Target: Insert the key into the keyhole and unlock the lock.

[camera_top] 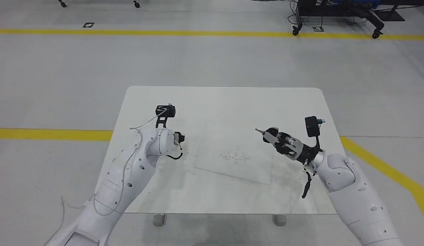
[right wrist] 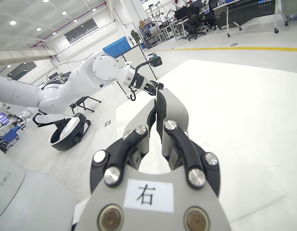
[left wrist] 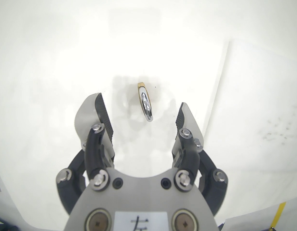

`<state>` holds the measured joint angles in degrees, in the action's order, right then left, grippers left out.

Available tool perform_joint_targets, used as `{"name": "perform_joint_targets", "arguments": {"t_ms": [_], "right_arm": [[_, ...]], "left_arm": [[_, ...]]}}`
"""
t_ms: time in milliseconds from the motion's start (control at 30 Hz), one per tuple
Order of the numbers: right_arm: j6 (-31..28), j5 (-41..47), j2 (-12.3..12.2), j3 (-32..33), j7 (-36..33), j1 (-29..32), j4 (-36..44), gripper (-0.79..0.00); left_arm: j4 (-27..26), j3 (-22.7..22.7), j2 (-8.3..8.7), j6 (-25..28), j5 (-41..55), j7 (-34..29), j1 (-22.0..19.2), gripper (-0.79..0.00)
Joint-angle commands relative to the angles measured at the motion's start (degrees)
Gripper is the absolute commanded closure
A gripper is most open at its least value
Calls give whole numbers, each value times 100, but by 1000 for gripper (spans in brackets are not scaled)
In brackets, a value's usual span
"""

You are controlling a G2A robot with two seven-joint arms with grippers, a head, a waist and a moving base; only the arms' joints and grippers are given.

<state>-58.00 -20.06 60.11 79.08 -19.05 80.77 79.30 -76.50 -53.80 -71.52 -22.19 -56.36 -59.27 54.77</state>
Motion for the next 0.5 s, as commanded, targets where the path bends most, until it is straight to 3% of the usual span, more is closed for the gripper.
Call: {"name": "perform_joint_targets", "arguments": {"t_ms": [0, 67, 167, 200, 233, 267, 467], "right_arm": [[0, 0, 0, 0, 0, 0, 0, 0], [0, 0, 0, 0, 0, 0, 0, 0], [0, 0, 0, 0, 0, 0, 0, 0], [0, 0, 0, 0, 0, 0, 0, 0], [0, 0, 0, 0, 0, 0, 0, 0], [0, 0, 0, 0, 0, 0, 0, 0], [0, 0, 0, 0, 0, 0, 0, 0]], "left_arm": [[-2, -23, -2, 24, -18, 6, 3, -342], [-55, -56, 3, -10, -69, 22, 47, -323], [-139, -119, 18, -45, -174, 12, 122, -231], [-161, -142, 23, -40, -202, 4, 142, -166], [-186, -169, 27, -37, -219, -5, 156, -52], [-222, -175, 32, 6, -262, -15, 171, 0], [-357, -183, 39, 164, -449, -202, 208, 0]]}}
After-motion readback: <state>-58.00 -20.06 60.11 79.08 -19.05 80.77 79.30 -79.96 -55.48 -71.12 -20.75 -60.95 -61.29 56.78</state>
